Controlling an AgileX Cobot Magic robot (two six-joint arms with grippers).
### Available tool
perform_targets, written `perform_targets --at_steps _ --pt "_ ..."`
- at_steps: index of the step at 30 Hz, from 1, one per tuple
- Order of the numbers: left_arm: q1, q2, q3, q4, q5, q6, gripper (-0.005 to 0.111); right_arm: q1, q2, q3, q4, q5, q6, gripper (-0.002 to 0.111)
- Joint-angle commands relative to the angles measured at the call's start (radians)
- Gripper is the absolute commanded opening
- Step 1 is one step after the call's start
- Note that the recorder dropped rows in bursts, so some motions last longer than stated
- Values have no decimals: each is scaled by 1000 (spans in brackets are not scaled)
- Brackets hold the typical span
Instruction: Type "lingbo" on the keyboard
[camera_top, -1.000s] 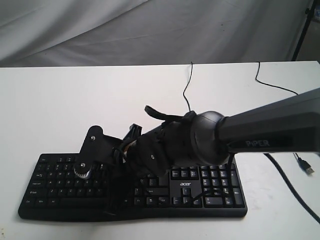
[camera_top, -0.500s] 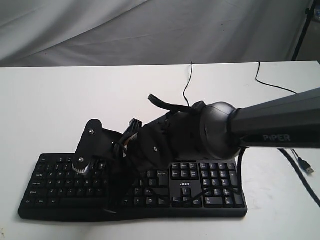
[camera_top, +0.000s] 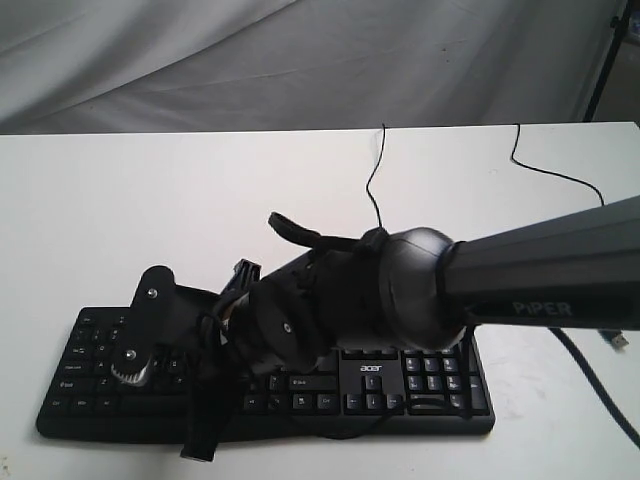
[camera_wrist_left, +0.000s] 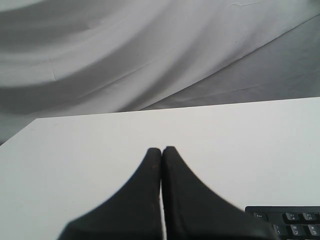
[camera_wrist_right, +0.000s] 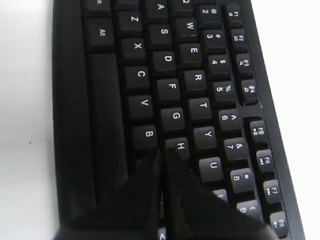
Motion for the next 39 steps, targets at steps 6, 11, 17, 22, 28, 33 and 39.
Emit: perform_targets --at_steps 6,11,17,22,28,33,39 --pt "-4 3 5 -1 -4 -3 1 10 15 1 32 -53 -6 0" --pt "-4 3 5 -1 -4 -3 1 10 15 1 64 -67 -6 0" --pt "-4 3 5 -1 -4 -3 1 10 15 1 64 -63 -6 0" --pt "-4 3 5 -1 -4 -3 1 10 36 1 64 -59 -6 0" --pt "-4 3 5 -1 -4 -3 1 10 64 1 64 -57 -4 0" --pt "-4 3 5 -1 -4 -3 1 10 64 1 66 -55 -4 0" --pt "-4 3 5 -1 -4 -3 1 10 45 -1 66 -54 -4 0"
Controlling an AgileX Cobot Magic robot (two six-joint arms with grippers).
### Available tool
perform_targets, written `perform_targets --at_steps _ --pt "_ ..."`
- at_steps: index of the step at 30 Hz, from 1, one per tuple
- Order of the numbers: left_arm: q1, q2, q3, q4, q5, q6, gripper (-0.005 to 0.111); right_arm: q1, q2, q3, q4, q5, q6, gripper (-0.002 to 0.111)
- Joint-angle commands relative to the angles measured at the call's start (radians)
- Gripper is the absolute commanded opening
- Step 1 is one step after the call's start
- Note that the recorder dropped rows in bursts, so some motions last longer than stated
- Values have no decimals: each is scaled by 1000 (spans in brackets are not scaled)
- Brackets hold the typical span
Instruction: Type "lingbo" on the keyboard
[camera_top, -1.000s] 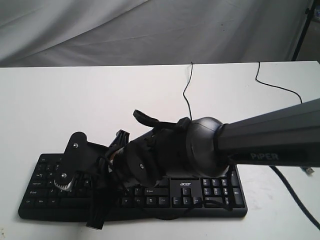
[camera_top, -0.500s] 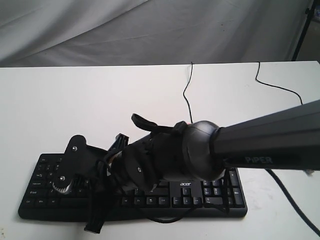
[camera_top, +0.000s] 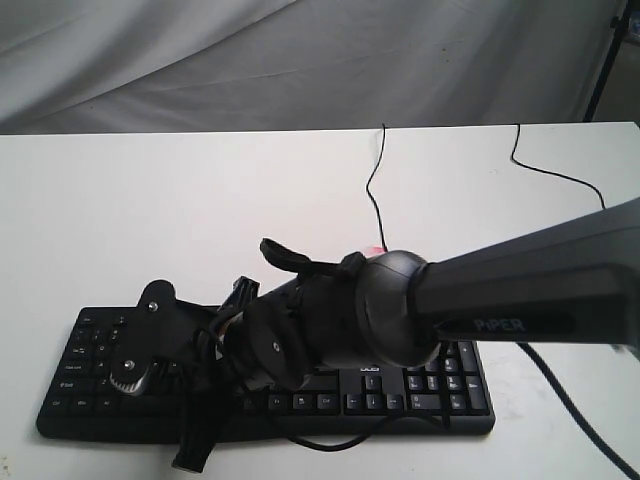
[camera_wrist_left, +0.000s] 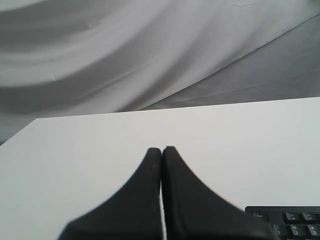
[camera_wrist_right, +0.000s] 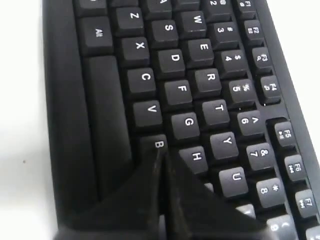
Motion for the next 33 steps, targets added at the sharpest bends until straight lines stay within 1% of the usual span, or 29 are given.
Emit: perform_targets --at_steps 1,5,9,19,33 --pt "-4 3 5 -1 -4 -3 1 2 -21 -1 1 8 -4 0" --pt "-4 3 5 -1 -4 -3 1 2 -36 -7 -1 33 -4 0" --pt "-4 3 5 -1 -4 -3 1 2 -34 -50 -5 69 -4 0" --pt "-4 3 5 -1 -4 -3 1 0 8 -132 -24 80 -4 0" --pt "-4 3 5 -1 -4 -3 1 0 58 -136 -24 -17 -6 0"
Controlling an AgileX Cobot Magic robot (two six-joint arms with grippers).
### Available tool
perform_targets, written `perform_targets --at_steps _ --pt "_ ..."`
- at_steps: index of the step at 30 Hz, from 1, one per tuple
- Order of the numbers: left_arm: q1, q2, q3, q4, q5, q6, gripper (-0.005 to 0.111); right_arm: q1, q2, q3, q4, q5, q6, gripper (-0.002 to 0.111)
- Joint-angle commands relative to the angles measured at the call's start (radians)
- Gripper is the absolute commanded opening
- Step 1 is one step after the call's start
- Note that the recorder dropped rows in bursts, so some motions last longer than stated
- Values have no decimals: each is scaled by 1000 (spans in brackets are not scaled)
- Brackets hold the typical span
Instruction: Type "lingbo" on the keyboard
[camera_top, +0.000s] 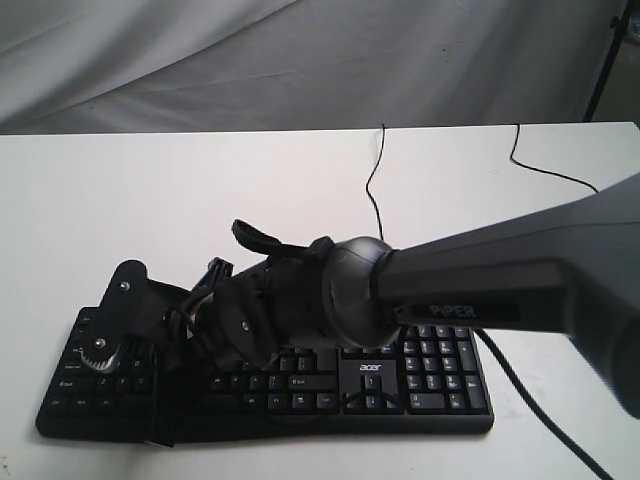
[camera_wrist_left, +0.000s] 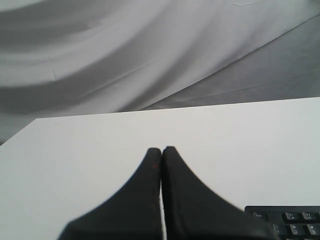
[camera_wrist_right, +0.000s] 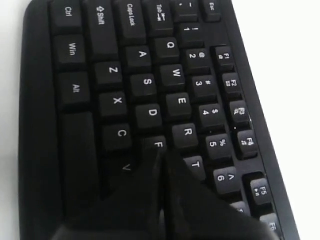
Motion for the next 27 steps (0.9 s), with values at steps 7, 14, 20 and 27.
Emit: perform_targets --at_steps 7,14,20,27 --pt "-4 3 5 -1 -4 -3 1 0 -1 -6 -9 -41 -6 0" --pt "-4 3 5 -1 -4 -3 1 -10 -1 -6 -9 -37 -6 0" --pt "-4 3 5 -1 -4 -3 1 -8 -1 -6 -9 -33 -6 0" --pt "-4 3 5 -1 -4 -3 1 -8 6 -6 -9 -30 -6 0"
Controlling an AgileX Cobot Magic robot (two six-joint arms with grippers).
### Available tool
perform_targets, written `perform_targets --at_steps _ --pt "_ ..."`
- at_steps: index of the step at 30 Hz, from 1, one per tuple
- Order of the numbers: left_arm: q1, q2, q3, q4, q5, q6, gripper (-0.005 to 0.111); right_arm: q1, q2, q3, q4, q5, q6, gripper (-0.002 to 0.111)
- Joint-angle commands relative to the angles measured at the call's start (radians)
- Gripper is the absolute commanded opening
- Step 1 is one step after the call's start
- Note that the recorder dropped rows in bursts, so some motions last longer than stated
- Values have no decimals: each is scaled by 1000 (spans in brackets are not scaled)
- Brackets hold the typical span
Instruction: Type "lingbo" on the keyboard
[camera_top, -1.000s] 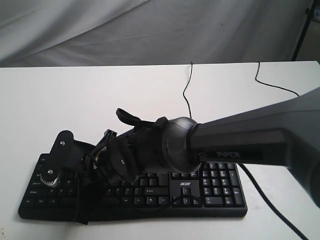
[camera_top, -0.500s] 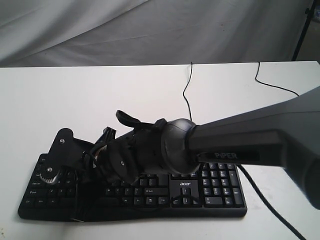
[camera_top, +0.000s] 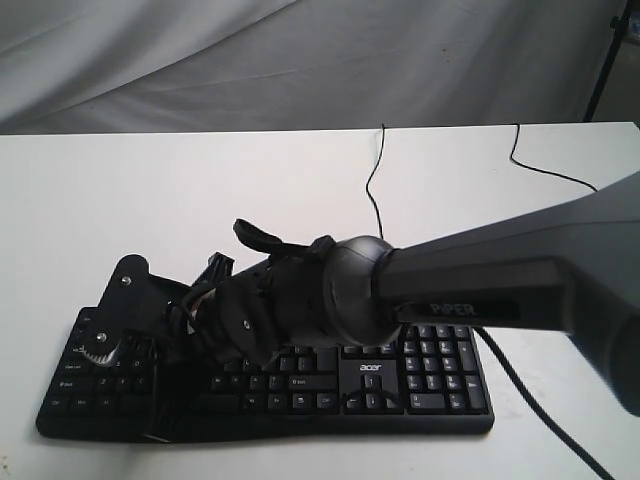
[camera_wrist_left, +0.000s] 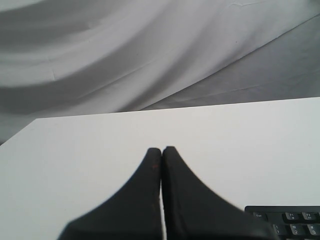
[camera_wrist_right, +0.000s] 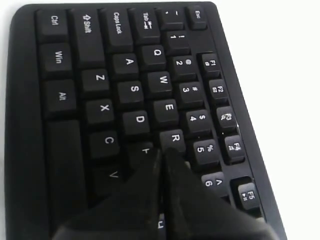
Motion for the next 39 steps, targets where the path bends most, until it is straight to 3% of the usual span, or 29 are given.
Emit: perform_targets --at_steps 1,26,39 --pt "-4 3 5 -1 -4 -3 1 -6 10 -6 -9 -1 -6 0" --pt "-4 3 5 -1 -4 -3 1 -6 -52 -4 -19 70 -9 0" --pt "-4 3 5 -1 -4 -3 1 0 -95 92 10 43 -34 0"
